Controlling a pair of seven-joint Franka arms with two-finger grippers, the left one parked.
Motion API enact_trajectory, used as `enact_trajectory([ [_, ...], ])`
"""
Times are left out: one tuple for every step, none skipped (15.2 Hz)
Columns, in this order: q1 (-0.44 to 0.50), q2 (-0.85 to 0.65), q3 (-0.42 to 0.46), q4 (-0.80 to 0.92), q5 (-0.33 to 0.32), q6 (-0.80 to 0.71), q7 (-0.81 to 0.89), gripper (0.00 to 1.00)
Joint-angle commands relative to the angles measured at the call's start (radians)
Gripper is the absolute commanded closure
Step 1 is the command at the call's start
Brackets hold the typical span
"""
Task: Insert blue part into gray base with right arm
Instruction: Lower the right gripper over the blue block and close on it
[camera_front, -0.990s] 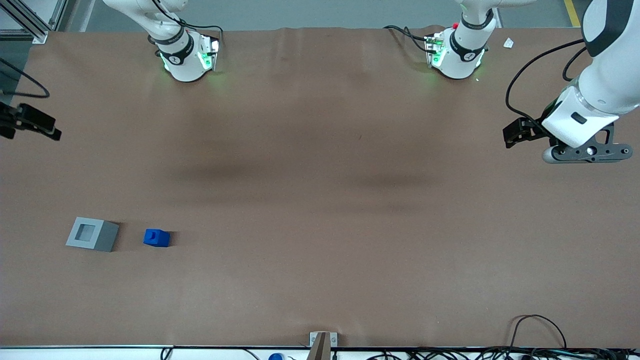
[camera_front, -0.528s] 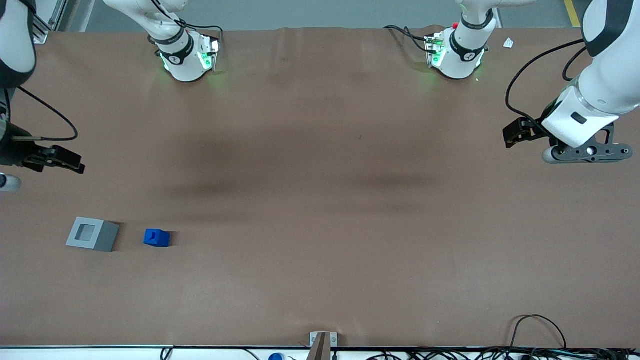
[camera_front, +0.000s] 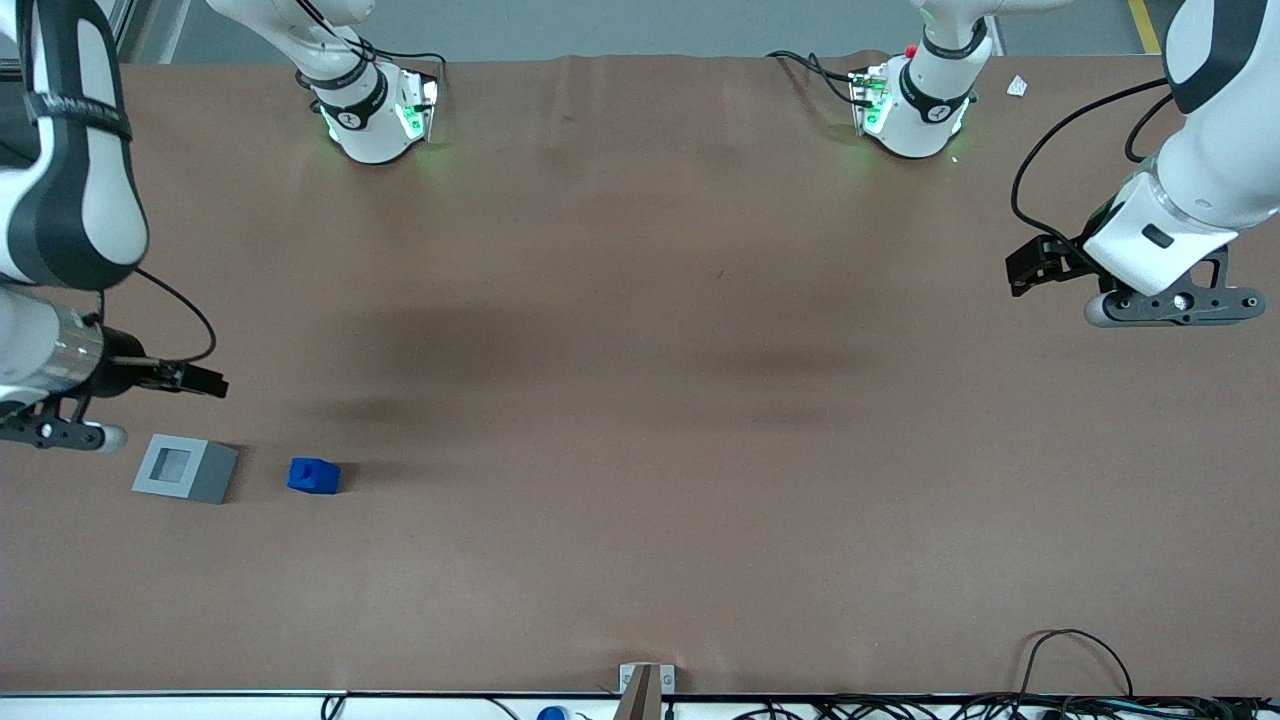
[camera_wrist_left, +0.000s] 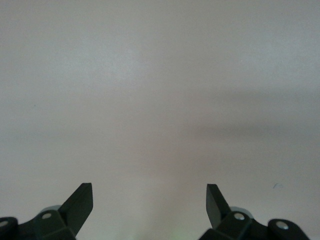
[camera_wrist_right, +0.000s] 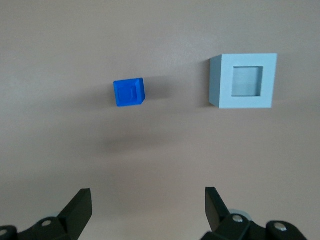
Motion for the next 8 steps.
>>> enact_trajectory([
  [-0.002, 0.048, 0.009, 0.0, 0.008, 0.061, 0.015, 0.0],
  [-0.001, 0.07, 0.009, 0.0, 0.008, 0.089, 0.017, 0.0],
  [0.001, 0.09, 0.009, -0.001, 0.008, 0.12, 0.028, 0.0],
  [0.002, 0.112, 0.009, -0.001, 0.008, 0.143, 0.035, 0.0],
  [0.005, 0.133, 0.01, -0.001, 0.008, 0.155, 0.035, 0.0],
  [0.022, 0.144, 0.009, 0.0, 0.008, 0.17, 0.037, 0.0],
  [0.033, 0.158, 0.009, -0.001, 0.007, 0.198, 0.043, 0.0],
  [0.038, 0.178, 0.009, -0.001, 0.005, 0.216, 0.06, 0.0],
])
